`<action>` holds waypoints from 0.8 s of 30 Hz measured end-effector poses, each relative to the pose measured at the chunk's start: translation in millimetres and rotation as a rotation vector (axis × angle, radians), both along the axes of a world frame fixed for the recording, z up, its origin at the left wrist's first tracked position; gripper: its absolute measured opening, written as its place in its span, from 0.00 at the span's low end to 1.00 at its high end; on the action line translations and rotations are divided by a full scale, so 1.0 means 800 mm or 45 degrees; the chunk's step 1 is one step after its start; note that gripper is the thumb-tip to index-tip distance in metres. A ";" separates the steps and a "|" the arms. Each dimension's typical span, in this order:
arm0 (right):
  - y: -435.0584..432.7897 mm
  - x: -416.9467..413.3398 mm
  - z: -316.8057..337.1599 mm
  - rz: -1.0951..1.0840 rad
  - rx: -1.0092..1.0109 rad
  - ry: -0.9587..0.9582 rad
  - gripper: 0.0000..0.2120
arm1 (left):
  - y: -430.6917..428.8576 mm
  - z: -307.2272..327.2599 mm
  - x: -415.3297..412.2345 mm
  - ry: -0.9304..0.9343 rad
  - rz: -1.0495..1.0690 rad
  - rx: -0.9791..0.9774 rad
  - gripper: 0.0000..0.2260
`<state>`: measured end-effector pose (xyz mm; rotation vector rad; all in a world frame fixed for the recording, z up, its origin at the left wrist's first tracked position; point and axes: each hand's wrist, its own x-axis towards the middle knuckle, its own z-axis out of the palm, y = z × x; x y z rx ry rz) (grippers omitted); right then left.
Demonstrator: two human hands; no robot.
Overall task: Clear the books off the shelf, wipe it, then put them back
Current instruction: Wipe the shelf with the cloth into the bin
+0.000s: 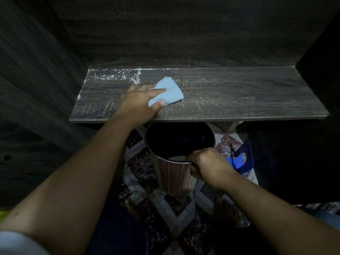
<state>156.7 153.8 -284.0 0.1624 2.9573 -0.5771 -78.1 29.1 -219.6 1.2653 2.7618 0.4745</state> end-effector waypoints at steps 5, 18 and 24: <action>-0.009 0.003 0.010 0.032 0.021 0.041 0.09 | 0.001 0.003 0.027 -0.026 -0.092 0.079 0.20; -0.033 0.017 0.028 0.067 0.133 0.137 0.06 | -0.036 0.013 0.088 -0.232 -0.196 0.239 0.17; -0.044 0.017 0.022 0.168 0.135 0.126 0.04 | -0.040 0.034 0.077 -0.336 -0.060 0.431 0.17</action>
